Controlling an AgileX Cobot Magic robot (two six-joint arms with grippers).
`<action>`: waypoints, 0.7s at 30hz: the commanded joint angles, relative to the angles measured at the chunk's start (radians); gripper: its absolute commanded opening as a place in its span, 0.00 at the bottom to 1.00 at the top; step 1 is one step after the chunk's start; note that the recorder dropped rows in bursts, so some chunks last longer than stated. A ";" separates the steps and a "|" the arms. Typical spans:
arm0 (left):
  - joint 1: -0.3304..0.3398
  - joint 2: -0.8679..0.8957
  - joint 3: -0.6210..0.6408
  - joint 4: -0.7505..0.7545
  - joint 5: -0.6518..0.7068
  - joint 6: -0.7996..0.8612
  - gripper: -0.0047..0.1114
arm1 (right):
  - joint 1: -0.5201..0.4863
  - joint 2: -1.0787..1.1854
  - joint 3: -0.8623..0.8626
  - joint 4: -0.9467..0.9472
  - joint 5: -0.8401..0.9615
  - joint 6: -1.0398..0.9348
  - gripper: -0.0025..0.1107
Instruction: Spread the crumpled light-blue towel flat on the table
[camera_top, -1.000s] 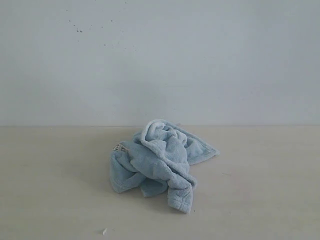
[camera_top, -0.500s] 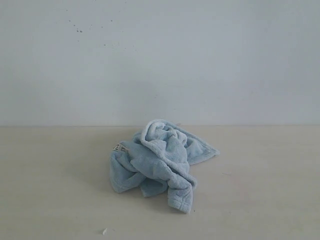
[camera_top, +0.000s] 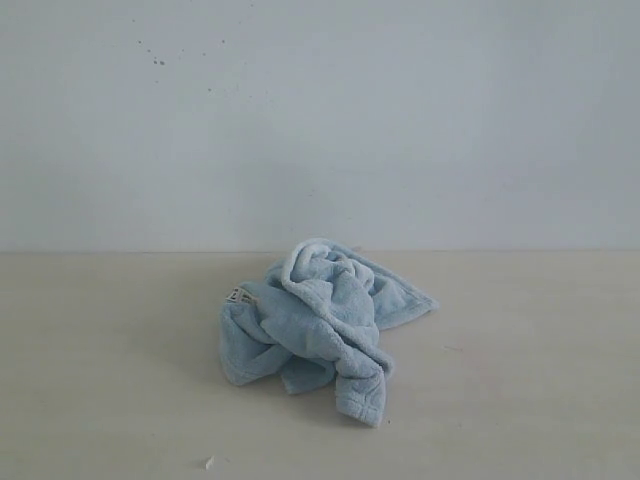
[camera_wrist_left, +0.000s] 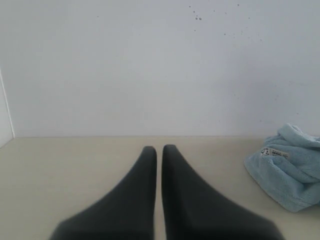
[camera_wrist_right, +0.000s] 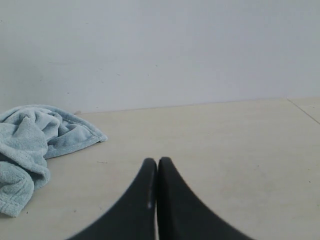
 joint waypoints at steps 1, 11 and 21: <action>-0.001 -0.003 0.004 0.002 -0.001 -0.003 0.07 | 0.000 -0.005 -0.001 -0.004 -0.008 0.002 0.02; -0.001 -0.003 0.004 0.002 -0.001 -0.003 0.07 | 0.000 -0.005 -0.001 -0.004 -0.008 0.002 0.02; -0.001 -0.003 0.004 -0.422 -0.017 -0.480 0.07 | 0.000 -0.005 -0.001 -0.004 -0.008 0.002 0.02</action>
